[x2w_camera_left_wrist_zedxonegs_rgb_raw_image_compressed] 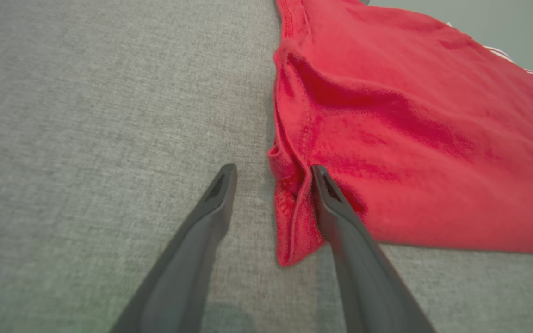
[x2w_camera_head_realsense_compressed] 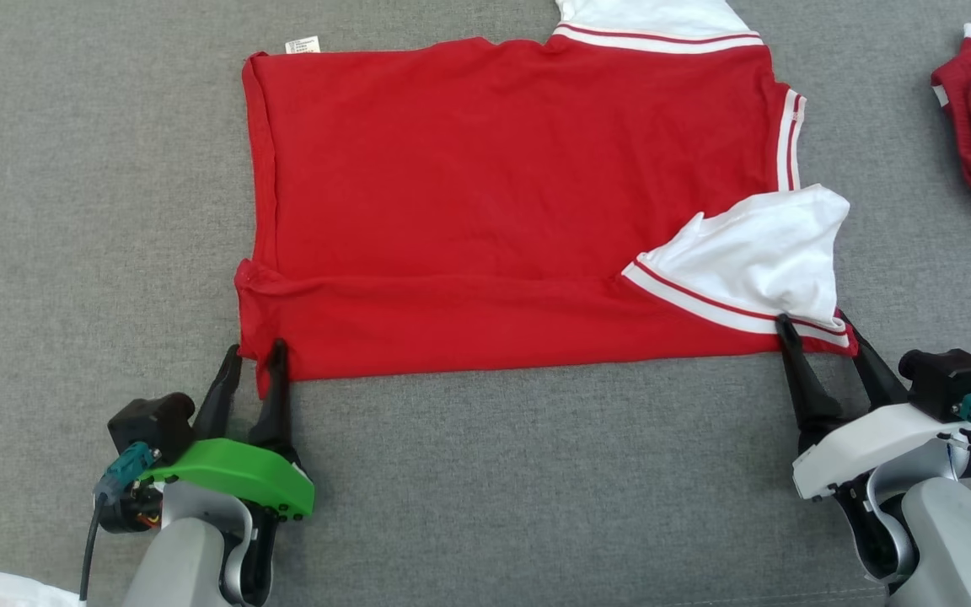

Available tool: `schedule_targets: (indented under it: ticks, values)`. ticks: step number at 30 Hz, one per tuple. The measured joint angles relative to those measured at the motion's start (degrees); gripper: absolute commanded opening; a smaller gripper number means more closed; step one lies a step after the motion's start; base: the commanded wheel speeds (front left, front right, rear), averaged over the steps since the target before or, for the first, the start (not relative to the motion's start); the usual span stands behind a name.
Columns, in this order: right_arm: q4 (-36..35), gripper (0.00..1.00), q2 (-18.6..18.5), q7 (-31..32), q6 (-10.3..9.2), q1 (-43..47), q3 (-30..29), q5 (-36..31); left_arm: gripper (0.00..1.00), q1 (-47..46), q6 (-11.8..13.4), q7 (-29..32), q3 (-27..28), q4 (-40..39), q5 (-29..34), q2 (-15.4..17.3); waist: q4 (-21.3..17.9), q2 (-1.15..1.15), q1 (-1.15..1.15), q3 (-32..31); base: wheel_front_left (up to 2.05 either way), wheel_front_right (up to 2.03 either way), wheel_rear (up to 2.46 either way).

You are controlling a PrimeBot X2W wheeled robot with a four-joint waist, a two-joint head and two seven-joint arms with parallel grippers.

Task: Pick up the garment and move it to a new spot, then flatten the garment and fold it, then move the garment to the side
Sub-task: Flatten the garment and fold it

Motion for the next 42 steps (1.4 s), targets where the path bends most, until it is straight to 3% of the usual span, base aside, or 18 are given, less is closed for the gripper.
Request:
schedule_targets:
  ticks: [7,13,22,26,27,28,37,42]
  values:
    - [1.2,0.0,-1.7,-2.0,0.03,-0.76,2.12,3.03,0.0,-0.81,-0.99,-0.23,-0.6,1.49,-0.98,0.55,0.21,0.0,0.0,-0.2,0.0,0.0,0.0]
    - [-3.18,0.0,-2.53,-2.76,0.03,5.99,-0.05,3.92,0.0,2.61,-1.15,2.8,-1.89,-2.76,-1.09,2.27,0.88,0.0,0.0,-1.64,0.0,0.0,0.0]
    - [-9.15,0.0,1.46,0.15,0.03,18.62,-3.96,3.9,0.0,12.81,0.63,12.05,-2.41,-11.5,-3.46,4.41,1.09,0.0,0.0,-5.3,0.0,0.0,0.0]
    - [-9.75,0.0,2.86,1.2,0.03,21.52,-4.28,3.42,0.0,15.1,1.18,13.46,-2.68,-13.63,-3.68,5.09,1.11,0.0,0.0,-6.67,0.0,0.0,0.0]
    - [-9.89,0.58,2.92,1.2,0.03,21.7,-4.32,3.35,0.98,15.3,1.47,13.38,-2.66,-13.89,-3.66,5.09,1.12,0.0,0.0,-6.91,0.0,0.0,0.0]
    - [-10.15,1.0,2.94,1.18,0.03,21.77,-4.46,2.82,1.0,15.49,2.1,13.13,-2.65,-14.26,-3.39,5.09,1.1,0.0,0.0,-7.19,0.0,0.0,0.0]
    - [-20.45,1.0,2.08,-1.23,0.0,18.91,-7.97,-4.01,1.0,15.65,7.23,4.32,-1.08,-22.64,1.42,5.13,0.14,0.0,0.0,-8.46,0.0,0.0,0.0]
    - [-27.65,1.0,1.81,0.82,0.0,16.24,-8.4,-6.31,1.0,15.02,9.59,1.66,-1.52,-28.69,3.54,3.97,-0.4,0.0,0.0,-8.95,0.0,0.0,0.0]
